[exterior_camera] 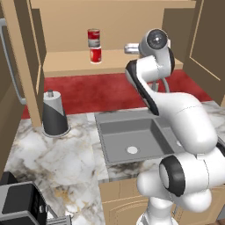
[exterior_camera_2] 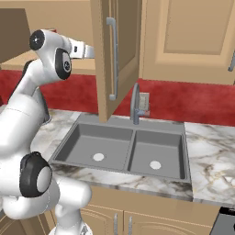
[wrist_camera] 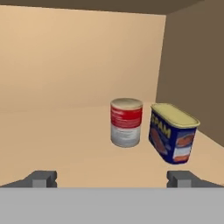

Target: Stack two cans on top of the other two cans in the cabinet.

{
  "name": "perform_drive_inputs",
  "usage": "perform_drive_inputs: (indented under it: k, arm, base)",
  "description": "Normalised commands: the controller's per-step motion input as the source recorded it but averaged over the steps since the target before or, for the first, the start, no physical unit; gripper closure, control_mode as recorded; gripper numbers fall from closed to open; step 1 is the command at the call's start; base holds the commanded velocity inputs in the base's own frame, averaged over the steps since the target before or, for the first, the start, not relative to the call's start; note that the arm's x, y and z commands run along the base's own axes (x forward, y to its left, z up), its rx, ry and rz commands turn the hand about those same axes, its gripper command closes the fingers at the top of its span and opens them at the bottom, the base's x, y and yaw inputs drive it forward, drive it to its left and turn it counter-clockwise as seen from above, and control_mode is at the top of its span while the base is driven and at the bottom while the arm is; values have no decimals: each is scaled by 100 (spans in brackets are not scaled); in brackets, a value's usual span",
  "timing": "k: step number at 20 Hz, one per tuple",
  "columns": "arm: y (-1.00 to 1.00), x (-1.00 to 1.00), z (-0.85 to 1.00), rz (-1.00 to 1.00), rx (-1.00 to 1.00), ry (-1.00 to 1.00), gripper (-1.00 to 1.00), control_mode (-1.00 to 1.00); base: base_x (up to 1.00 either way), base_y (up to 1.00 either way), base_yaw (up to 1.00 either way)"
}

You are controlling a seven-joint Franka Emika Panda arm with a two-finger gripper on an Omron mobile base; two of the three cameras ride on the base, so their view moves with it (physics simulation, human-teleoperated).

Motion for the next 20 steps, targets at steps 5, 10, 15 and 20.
perform_drive_inputs:
  k: [5,10,15,20]
  arm:
    - [-8,19,-5,-5,0,2,-100,-100]
    - [0,28,-3,-3,1,4,-100,-100]
    - [0,23,0,-3,2,7,-100,-100]
    - [0,22,-4,-5,0,5,-100,-100]
  base:
    - [0,0,0]
    - [0,0,0]
    - [0,0,0]
    - [0,0,0]
